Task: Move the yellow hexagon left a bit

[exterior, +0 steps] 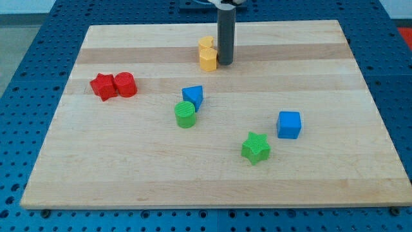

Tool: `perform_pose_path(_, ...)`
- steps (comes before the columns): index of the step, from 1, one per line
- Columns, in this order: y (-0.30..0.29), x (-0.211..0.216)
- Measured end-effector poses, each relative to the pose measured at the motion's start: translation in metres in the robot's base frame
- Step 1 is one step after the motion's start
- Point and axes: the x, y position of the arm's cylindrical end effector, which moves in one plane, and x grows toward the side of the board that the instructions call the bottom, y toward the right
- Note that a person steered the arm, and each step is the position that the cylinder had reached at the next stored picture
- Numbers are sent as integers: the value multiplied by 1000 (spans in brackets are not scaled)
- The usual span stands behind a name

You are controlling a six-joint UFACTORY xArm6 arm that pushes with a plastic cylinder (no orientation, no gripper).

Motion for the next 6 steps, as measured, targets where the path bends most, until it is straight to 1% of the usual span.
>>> perform_pose_path(1, 0, -15)
perform_pose_path(2, 28, 2)
perform_pose_path(3, 29, 25)
perform_pose_path(5, -40, 27)
perform_pose_path(6, -57, 28)
